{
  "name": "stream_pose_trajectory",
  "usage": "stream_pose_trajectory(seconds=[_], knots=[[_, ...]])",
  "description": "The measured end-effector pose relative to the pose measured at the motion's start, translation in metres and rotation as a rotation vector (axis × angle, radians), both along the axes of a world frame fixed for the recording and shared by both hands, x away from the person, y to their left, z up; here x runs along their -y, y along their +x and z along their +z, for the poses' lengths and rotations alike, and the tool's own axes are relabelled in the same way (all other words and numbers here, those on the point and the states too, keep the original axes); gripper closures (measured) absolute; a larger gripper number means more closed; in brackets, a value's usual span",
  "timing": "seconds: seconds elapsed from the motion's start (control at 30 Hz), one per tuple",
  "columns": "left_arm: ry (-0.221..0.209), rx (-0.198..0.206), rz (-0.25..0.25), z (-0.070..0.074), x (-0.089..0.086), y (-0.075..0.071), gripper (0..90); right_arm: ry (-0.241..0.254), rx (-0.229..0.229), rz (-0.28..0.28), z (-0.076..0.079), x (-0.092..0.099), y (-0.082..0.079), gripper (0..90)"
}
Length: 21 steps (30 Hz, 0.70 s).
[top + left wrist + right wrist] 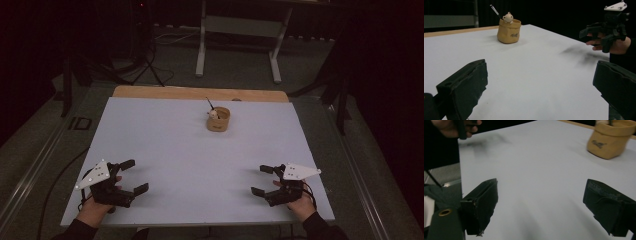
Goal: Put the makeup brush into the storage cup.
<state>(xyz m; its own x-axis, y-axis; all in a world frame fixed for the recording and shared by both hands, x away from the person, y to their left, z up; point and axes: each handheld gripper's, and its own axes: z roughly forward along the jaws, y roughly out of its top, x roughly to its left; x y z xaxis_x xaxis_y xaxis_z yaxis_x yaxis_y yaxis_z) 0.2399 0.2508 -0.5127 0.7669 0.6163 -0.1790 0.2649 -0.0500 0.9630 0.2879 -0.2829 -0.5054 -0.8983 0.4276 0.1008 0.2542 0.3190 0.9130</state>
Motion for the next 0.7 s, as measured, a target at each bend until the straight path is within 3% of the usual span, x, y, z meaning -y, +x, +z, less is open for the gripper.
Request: stream_pose_trajectory(seconds=[0.37, 0.7], knots=[[0.004, 0.001, 0.002, 0.000, 0.000, 0.000, 0.0, 0.040, -0.022, -0.064, -0.002, 0.012, 0.004, 12.6], [0.007, 0.003, -0.001, 0.000, 0.000, 0.000, 0.0, 0.033, -0.033, -0.051, -0.004, 0.008, 0.005, 12.7]])
